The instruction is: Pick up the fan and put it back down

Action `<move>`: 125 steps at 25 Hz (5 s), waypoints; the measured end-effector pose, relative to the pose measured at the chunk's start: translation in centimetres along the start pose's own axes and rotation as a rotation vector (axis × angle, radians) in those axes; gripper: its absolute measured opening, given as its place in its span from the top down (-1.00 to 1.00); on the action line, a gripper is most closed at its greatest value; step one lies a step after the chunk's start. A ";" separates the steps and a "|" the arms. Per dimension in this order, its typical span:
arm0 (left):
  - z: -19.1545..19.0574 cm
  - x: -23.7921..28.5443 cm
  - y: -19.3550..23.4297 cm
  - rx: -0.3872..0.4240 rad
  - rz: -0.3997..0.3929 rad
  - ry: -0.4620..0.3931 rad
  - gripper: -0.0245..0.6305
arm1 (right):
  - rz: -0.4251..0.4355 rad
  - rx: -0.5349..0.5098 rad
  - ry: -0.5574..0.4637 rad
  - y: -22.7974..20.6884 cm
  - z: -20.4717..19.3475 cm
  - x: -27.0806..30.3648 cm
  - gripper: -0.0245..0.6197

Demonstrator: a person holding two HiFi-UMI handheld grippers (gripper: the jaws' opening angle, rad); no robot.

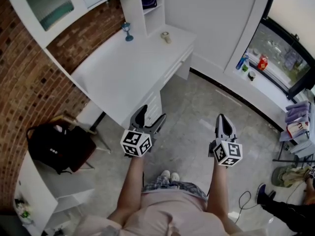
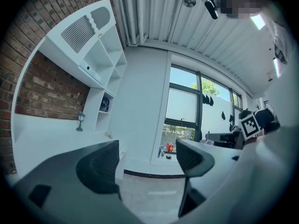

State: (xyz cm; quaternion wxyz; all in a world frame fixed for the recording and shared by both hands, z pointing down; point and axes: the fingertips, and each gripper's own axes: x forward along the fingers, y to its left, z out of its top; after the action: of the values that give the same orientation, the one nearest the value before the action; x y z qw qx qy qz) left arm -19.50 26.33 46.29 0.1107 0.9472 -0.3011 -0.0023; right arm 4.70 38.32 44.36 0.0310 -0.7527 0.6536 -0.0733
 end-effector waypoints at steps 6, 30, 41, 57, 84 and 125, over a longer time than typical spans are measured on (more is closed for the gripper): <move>0.3 1.5 1.7 0.016 -0.021 0.002 -0.19 | -0.011 0.008 -0.007 0.5 -0.3 2.0 0.88; 0.0 12.4 8.4 0.028 0.013 0.023 -0.19 | 0.029 0.037 0.016 -3.0 -1.8 15.2 0.88; 5.5 33.0 19.2 0.020 0.144 -0.044 -0.19 | 0.201 0.003 0.008 -8.9 3.1 40.8 0.88; 6.9 46.8 28.3 -0.012 0.275 0.007 -0.19 | 0.370 0.012 0.099 -9.5 3.8 60.6 0.88; 1.5 62.6 38.5 -0.156 0.356 0.306 -0.19 | 0.408 -0.059 0.260 -7.2 0.3 77.8 0.88; -9.1 65.4 41.6 -0.168 0.493 0.632 0.29 | 0.356 -0.088 0.425 -8.2 -8.9 79.1 0.88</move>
State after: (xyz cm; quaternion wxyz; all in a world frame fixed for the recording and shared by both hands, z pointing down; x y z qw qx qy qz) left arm 10.95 -42.14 68.07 0.2720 0.7883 -0.4692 0.2907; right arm 22.10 -38.22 59.86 -0.1271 -0.5946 0.7698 -0.1942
